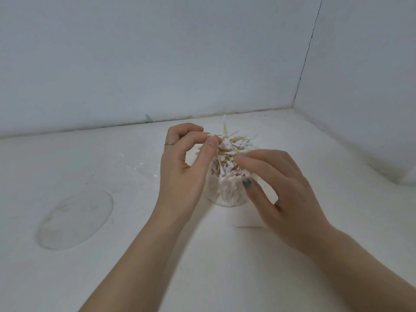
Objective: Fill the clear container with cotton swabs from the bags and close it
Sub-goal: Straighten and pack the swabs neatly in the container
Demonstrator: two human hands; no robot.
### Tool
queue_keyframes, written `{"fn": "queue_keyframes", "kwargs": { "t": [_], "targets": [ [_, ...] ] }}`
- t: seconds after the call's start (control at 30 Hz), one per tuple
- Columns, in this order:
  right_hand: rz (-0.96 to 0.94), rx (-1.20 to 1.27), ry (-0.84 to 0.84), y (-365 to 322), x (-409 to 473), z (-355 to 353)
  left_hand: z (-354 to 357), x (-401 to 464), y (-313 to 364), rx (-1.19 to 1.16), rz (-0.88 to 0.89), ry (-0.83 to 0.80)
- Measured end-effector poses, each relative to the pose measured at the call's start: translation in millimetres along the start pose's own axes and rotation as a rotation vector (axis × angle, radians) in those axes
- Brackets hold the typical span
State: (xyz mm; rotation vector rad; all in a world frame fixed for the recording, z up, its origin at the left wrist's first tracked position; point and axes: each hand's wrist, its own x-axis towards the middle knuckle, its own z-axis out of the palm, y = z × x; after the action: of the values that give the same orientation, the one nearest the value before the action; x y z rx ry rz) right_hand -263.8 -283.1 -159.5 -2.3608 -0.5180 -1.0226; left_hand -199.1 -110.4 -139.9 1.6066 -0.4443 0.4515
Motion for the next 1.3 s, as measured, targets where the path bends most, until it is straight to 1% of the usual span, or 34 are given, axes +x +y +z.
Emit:
{"fn": "queue_keyframes", "kwargs": {
  "t": [0.1,0.17,0.37,0.47,0.63,0.7,0.77,0.83,0.9,1.0,1.07,1.17,1.3],
  "targets": [
    [-0.075,-0.002,-0.05,-7.2,0.9,-0.8,2.7,-6.1,-1.9,0.045,-0.001,-0.039],
    [-0.085,-0.011,-0.073,-12.6,0.9,2.1,3.0,-10.2,-3.7,0.054,-0.01,-0.057],
    [-0.089,-0.142,-0.018,-18.6,7.5,17.2,-1.1,-12.8,-10.6,0.105,-0.052,-0.076],
    [-0.095,-0.16,0.046,-15.9,11.3,20.0,-2.8,-12.1,-13.7,0.111,-0.043,-0.082],
    [0.015,-0.065,0.108,-13.5,14.5,16.0,-1.6,-11.8,-14.2,0.053,-0.018,-0.086],
    [0.119,0.009,0.175,-15.9,16.5,13.0,0.0,-12.6,-12.8,0.034,-0.035,-0.099],
    [0.255,0.13,0.242,-18.5,20.9,8.4,0.8,-13.3,-12.5,0.031,-0.048,-0.116],
    [0.353,0.262,0.285,-20.8,24.9,4.7,0.7,-14.2,-13.4,0.031,-0.044,-0.119],
    [0.384,0.293,0.257,-21.5,25.5,5.9,0.0,-15.0,-14.4,0.046,-0.04,-0.122],
    [0.389,0.217,0.161,-16.1,17.6,14.2,-0.6,-16.9,-17.6,0.092,-0.055,-0.139],
    [0.344,0.136,0.15,-10.8,11.9,17.2,-0.5,-18.2,-18.4,0.103,-0.069,-0.146],
    [0.277,0.051,0.146,-5.2,7.0,18.2,0.3,-18.5,-17.3,0.05,-0.067,-0.14],
    [0.313,0.134,0.123,-3.5,8.0,16.2,2.3,-17.8,-15.1,-0.069,-0.103,-0.121]
  ]
}}
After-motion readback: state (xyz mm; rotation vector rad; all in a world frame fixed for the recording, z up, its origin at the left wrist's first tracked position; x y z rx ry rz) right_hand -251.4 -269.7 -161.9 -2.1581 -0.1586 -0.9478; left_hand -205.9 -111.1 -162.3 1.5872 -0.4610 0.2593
